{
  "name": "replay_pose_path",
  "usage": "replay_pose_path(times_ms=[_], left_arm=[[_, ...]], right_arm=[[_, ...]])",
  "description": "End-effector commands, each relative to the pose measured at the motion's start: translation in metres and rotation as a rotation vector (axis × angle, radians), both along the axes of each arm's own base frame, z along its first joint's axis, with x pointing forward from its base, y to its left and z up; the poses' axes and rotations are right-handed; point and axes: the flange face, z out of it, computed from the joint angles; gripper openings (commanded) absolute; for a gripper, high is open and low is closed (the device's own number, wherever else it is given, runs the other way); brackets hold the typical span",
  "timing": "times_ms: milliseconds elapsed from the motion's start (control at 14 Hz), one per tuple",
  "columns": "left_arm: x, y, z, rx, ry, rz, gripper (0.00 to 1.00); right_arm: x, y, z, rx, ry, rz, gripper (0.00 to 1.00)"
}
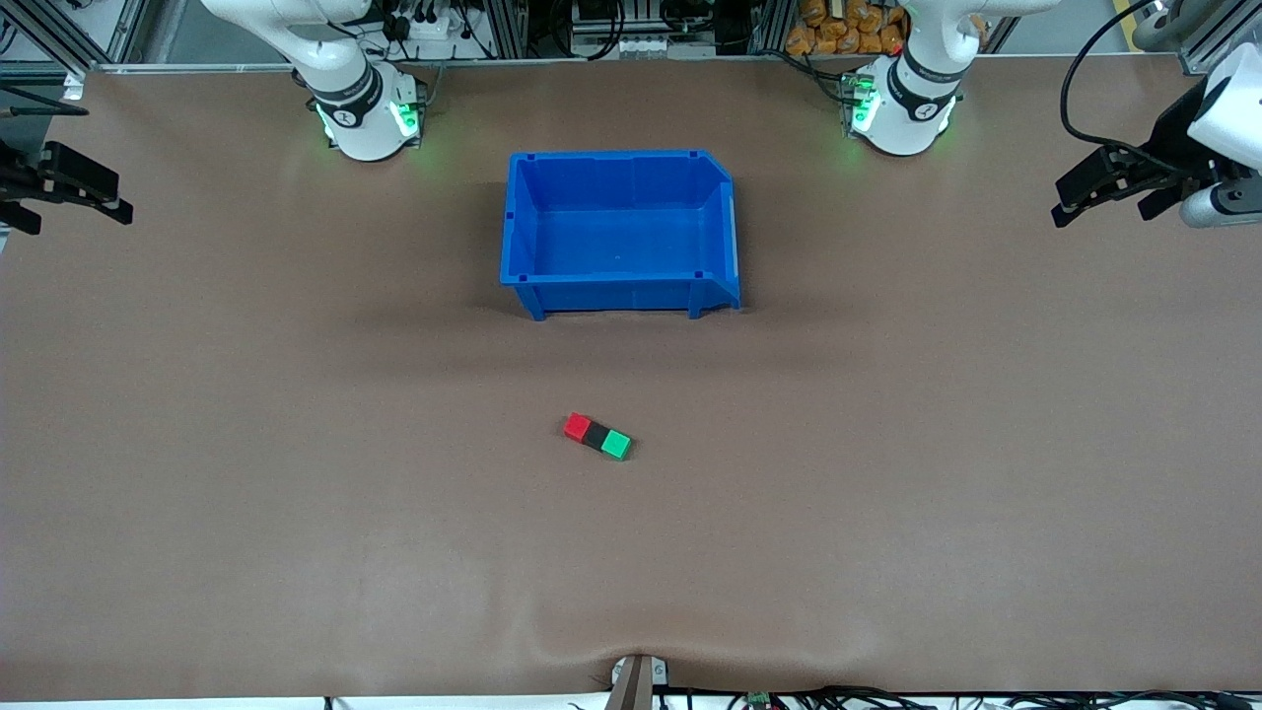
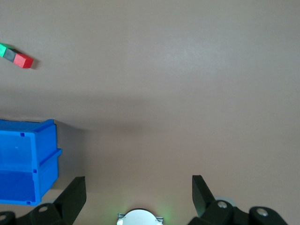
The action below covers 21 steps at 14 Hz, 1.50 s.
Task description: Attach green and red cubes to black cube
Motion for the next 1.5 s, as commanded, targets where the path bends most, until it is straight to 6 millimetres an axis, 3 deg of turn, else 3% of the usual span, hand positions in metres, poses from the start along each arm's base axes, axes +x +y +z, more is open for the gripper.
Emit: replay_pose_path(times_ms=[0,500,1000,1429], left_arm=[[-0.011,0.001,0.002,0.036,0.005,-0.007,1.00],[-0.007,0.006,0.011,0.038,0.009,0.006,1.00],[0.000,0.009,0.007,0.037,0.026,0.012,1.00],[0.004,0.010,0.006,0.035,0.029,0.015,1.00]], right_arm=[[-0.012,-0.002,0.004,0.006,0.006,-0.118,1.00],[-0.006,0.001,-0.015,-0.006,0.016,-0.126,1.00],[-0.009,-0.014,-0.012,0.004,0.018,-0.066,1.00],[-0.009,-0.015,-0.011,0.013,0.014,-0.068,1.00]])
